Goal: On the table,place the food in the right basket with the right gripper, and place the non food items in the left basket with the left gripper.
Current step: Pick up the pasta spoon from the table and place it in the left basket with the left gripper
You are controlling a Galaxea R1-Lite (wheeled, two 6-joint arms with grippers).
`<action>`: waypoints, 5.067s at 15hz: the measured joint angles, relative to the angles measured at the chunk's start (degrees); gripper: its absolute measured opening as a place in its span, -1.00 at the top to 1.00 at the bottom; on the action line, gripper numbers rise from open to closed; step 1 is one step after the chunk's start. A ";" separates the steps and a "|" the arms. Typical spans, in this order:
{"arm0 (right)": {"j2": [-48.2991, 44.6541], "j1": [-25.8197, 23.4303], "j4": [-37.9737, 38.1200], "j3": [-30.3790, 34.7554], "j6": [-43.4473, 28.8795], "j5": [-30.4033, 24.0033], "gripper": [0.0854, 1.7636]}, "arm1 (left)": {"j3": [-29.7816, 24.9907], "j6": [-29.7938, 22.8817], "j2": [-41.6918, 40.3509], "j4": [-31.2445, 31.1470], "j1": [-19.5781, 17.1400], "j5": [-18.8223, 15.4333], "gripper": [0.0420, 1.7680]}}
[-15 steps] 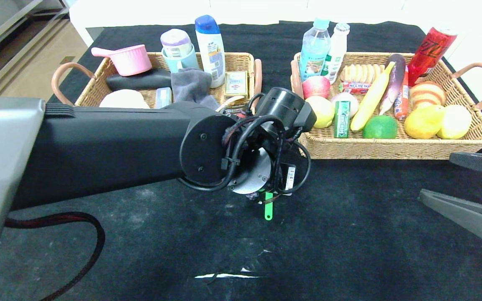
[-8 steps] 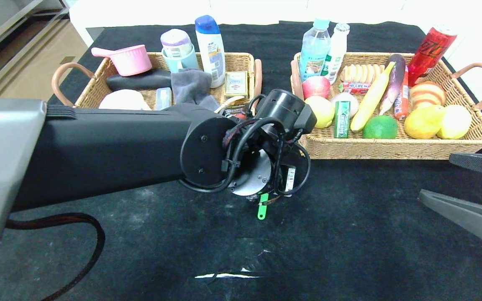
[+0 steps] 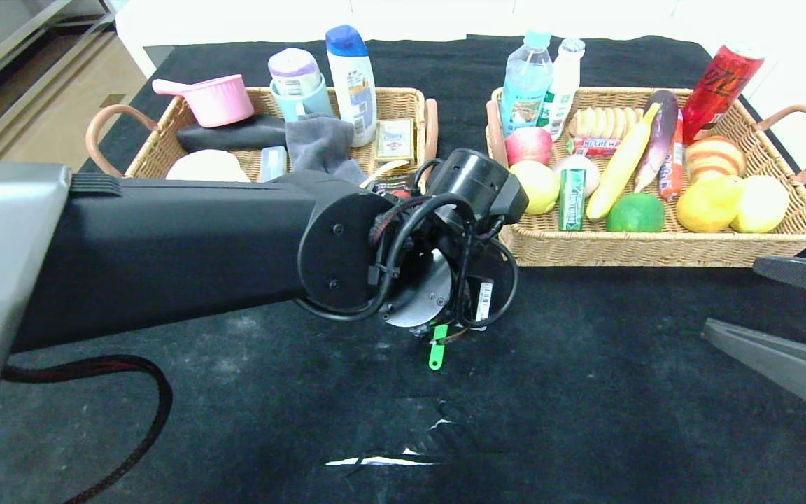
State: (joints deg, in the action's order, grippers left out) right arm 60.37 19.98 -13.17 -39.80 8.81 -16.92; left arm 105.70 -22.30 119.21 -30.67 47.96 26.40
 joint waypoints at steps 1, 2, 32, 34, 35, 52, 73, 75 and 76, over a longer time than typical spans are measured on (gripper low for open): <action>-0.09 0.00 0.00 0.00 0.00 0.00 -0.94 | 0.13 0.06 -0.46 -0.44 0.00 0.00 0.81; -0.12 0.00 -0.02 0.00 0.00 0.00 -0.94 | 0.20 0.11 -1.18 -0.50 0.09 -0.04 0.81; 1.78 0.22 0.00 0.54 0.13 0.09 -0.94 | 7.22 11.28 -7.72 19.57 -18.88 -7.09 0.81; 1.37 0.22 0.00 0.45 0.09 0.09 -0.94 | 7.30 12.26 -7.00 22.85 -19.13 -7.01 0.81; 1.26 0.22 0.00 0.45 0.06 0.06 -0.94 | 7.28 12.76 -6.60 23.50 -19.16 -6.92 0.81; 1.01 -0.04 0.00 0.52 0.17 0.09 -0.94 | 3.75 12.87 -7.11 23.52 -18.25 -6.60 -0.62; -10.46 -2.82 11.79 -2.04 -0.02 -0.72 -0.94 | -32.85 16.92 -39.01 22.14 -12.46 -0.48 -0.91; -15.41 -2.97 19.31 -4.44 -0.16 -0.60 -0.94 | -39.20 18.19 -48.93 19.70 -13.68 -0.66 -0.92; -18.33 -3.08 22.48 -5.23 -0.24 -0.44 -0.94 | -41.51 19.13 -53.61 17.92 -14.91 -0.85 -0.92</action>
State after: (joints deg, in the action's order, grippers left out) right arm 42.03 16.90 9.31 -45.03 8.57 -17.36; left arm 64.20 -3.17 65.60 -12.75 33.05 25.55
